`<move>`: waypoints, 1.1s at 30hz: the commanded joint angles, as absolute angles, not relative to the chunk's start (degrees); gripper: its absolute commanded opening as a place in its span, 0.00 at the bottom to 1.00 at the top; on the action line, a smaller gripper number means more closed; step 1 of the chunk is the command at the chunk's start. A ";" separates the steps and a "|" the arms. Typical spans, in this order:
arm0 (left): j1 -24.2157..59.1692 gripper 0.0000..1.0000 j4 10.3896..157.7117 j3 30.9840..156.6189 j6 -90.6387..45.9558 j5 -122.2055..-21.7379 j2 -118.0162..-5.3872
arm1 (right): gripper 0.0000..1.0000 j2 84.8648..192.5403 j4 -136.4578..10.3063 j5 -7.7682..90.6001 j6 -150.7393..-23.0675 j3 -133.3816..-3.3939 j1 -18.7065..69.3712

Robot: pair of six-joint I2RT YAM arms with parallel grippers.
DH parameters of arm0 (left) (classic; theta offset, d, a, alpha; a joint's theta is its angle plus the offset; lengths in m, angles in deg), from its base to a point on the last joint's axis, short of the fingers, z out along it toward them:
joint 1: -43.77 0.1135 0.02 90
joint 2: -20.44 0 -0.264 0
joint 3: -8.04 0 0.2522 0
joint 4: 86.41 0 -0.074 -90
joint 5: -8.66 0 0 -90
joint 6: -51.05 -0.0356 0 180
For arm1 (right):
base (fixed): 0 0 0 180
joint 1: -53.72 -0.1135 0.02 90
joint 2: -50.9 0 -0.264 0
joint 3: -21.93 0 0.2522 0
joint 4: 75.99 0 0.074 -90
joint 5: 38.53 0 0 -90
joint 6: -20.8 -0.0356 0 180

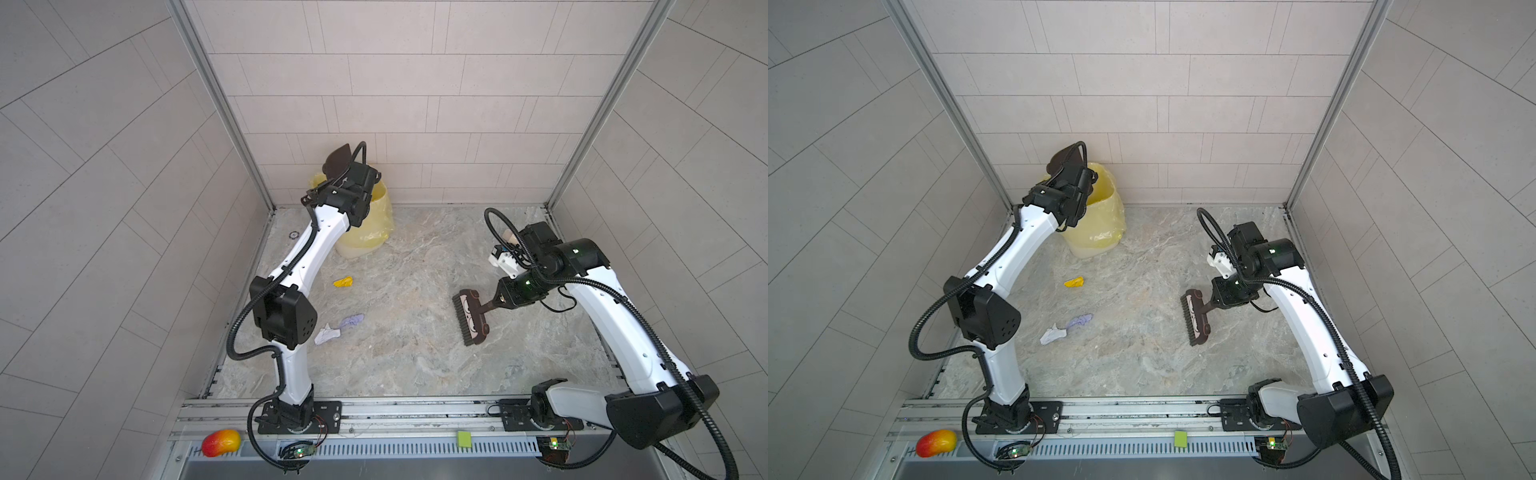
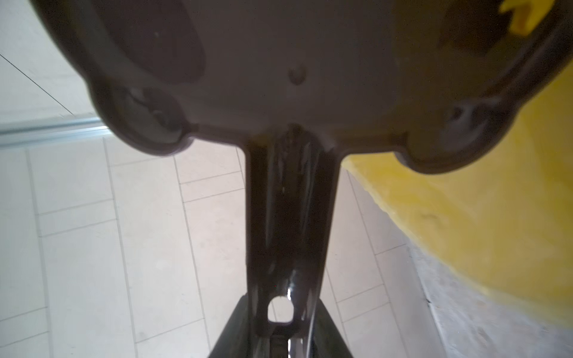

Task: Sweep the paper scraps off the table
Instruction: 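Carry the dustpan to the yellow bin and tip it with the left gripper, then lower the dustpan near the remaining scraps while the right brings the brush over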

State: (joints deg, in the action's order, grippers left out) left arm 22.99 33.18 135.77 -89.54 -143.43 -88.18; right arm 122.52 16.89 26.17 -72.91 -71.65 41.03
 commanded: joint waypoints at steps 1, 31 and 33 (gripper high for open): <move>22.85 0.00 47.25 133.42 -101.48 -148.04 -83.42 | 0.00 120.60 17.57 25.95 -73.16 -72.43 41.23; 22.57 0.00 19.39 133.50 -60.34 -132.93 -71.05 | 0.00 119.85 3.84 19.47 -85.15 -70.03 30.19; 22.55 0.00 18.41 130.47 -54.96 -128.13 -67.37 | 0.00 120.47 -0.07 18.20 -87.98 -69.71 27.43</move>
State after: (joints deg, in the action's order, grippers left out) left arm 22.77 25.53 131.66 -69.06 -135.58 -73.14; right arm 120.99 7.31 21.86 -82.63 -70.16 30.14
